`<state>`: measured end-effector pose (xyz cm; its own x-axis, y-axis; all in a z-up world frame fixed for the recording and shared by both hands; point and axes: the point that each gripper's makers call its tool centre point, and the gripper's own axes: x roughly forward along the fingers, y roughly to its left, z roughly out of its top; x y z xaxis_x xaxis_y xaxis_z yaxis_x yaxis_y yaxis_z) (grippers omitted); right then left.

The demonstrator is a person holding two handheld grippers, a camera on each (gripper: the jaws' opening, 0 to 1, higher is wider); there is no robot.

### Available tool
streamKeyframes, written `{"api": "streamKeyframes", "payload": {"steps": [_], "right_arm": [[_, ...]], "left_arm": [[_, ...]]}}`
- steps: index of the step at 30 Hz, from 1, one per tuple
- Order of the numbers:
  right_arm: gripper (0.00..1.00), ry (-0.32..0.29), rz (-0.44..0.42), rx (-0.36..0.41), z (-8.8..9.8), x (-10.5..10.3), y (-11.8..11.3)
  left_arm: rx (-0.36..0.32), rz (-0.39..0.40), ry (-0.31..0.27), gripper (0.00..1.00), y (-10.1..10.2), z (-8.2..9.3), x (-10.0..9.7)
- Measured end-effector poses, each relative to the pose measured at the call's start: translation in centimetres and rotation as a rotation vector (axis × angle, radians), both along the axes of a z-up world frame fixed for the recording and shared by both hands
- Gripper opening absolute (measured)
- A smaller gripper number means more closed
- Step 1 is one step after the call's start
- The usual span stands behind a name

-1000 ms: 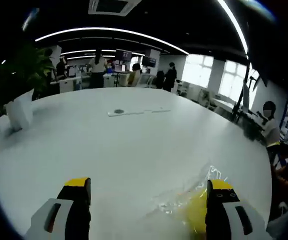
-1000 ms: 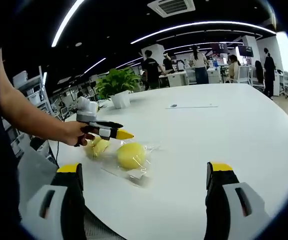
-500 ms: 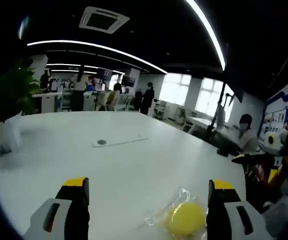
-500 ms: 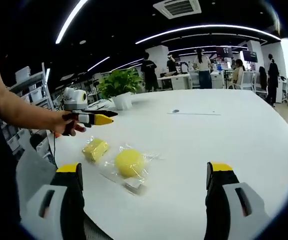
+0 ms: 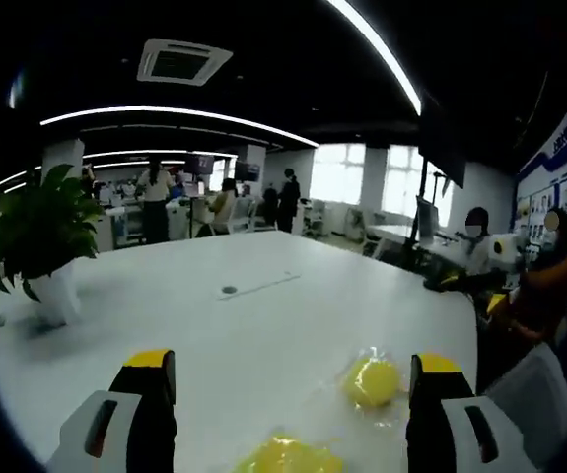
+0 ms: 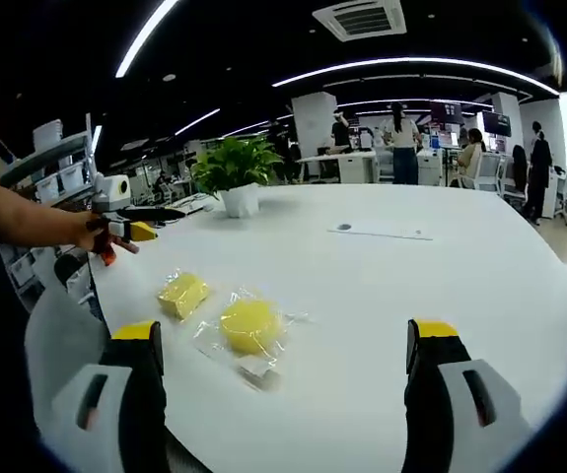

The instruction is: Compare the silicone blocks by pressing each to a similar depth, holding the contact briefly, and releasing to observe deformation and rebound differences across the visible hardness samples.

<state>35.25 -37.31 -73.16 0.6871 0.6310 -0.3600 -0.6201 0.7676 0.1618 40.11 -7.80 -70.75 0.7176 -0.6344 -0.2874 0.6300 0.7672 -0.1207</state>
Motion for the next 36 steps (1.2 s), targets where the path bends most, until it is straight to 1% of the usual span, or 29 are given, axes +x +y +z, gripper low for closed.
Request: {"api": "streamKeyframes", "payload": {"steps": [2,5,7,9,10,11,12,13,14,16,17,18,19,20,21,23,25,27,29,32,33,34,36], "right_arm": [[0.96,0.002,0.007,-0.012,-0.2,-0.3,0.3],[0.96,0.0,0.022,-0.019,-0.4,-0.8,0.8],[0.96,-0.002,0.013,-0.035,-0.7,-0.9,0.8],[0.96,-0.004,0.007,-0.035,-0.8,-1.2,1.0],[0.96,0.004,0.01,-0.038,-1.2,-1.5,1.2],[0.96,0.005,0.011,-0.041,-1.4,-1.8,1.4],[0.96,0.005,0.014,-0.042,-1.6,-2.2,1.7],[0.96,0.005,0.012,-0.045,-1.6,-2.3,1.8],[0.96,0.003,-0.005,-0.052,-1.9,-2.6,1.8],[0.96,-0.016,-0.013,-0.052,-2.0,-3.0,2.1],[0.96,-0.035,0.0,-0.042,-1.8,-3.3,2.5],[0.96,-0.031,0.005,-0.045,-2.1,-3.6,2.7],[0.96,-0.013,0.008,-0.071,-2.7,-4.0,2.8],[0.96,-0.003,0.003,-0.079,-3.0,-4.2,3.0],[0.96,-0.002,-0.004,-0.08,-3.0,-4.3,2.9],[0.96,0.011,-0.032,-0.074,-2.7,-4.6,2.8],[0.96,0.002,-0.063,-0.07,-2.1,-4.7,2.6],[0.96,0.001,-0.08,-0.078,-2.0,-4.8,2.5],[0.96,0.007,-0.089,-0.078,-2.0,-4.9,2.5],[0.96,0.009,-0.105,-0.093,-1.8,-5.1,2.3],[0.96,0.011,-0.113,-0.091,-1.6,-5.2,2.3],[0.96,0.012,-0.117,-0.091,-1.6,-5.3,2.3],[0.96,0.019,-0.123,-0.101,-1.5,-5.6,2.3]], "left_arm": [[0.012,0.015,-0.003,1.0,1.4,-0.1,-1.2],[-0.01,0.059,-0.01,1.0,3.4,0.2,-2.6],[-0.009,0.066,-0.013,1.0,4.4,0.0,-3.8],[-0.022,0.091,0.003,1.0,5.4,-0.3,-5.0],[-0.031,0.103,0.006,1.0,5.9,-0.3,-5.5],[-0.028,0.12,-0.013,1.0,6.6,-0.3,-6.1],[-0.023,0.137,-0.015,1.0,7.4,-0.5,-6.7],[-0.015,0.144,-0.013,1.0,7.7,-0.7,-6.9],[0.019,0.165,0.0,1.0,8.8,-1.3,-7.5],[-0.007,0.186,0.028,1.0,9.9,-1.6,-8.1],[-0.016,0.195,0.029,1.0,10.5,-1.6,-8.4],[-0.019,0.194,0.024,1.0,10.7,-1.5,-8.6],[-0.021,0.196,0.019,1.0,11.0,-1.4,-8.9],[-0.023,0.196,0.018,1.0,11.1,-1.4,-9.0],[-0.027,0.196,0.023,1.0,11.2,-1.5,-9.3],[-0.031,0.199,0.034,1.0,11.3,-1.9,-9.9],[-0.02,0.191,0.065,1.0,11.3,-2.5,-10.8],[-0.024,0.183,0.076,1.0,11.4,-2.7,-11.4],[-0.022,0.18,0.08,1.0,11.5,-2.7,-11.6],[-0.051,0.189,0.095,1.0,11.6,-2.4,-11.6],[-0.057,0.183,0.098,1.0,11.4,-2.4,-11.7],[-0.071,0.15,0.089,1.0,10.7,-2.2,-11.9],[-0.049,0.137,0.079,1.0,10.3,-2.3,-12.1]]}}
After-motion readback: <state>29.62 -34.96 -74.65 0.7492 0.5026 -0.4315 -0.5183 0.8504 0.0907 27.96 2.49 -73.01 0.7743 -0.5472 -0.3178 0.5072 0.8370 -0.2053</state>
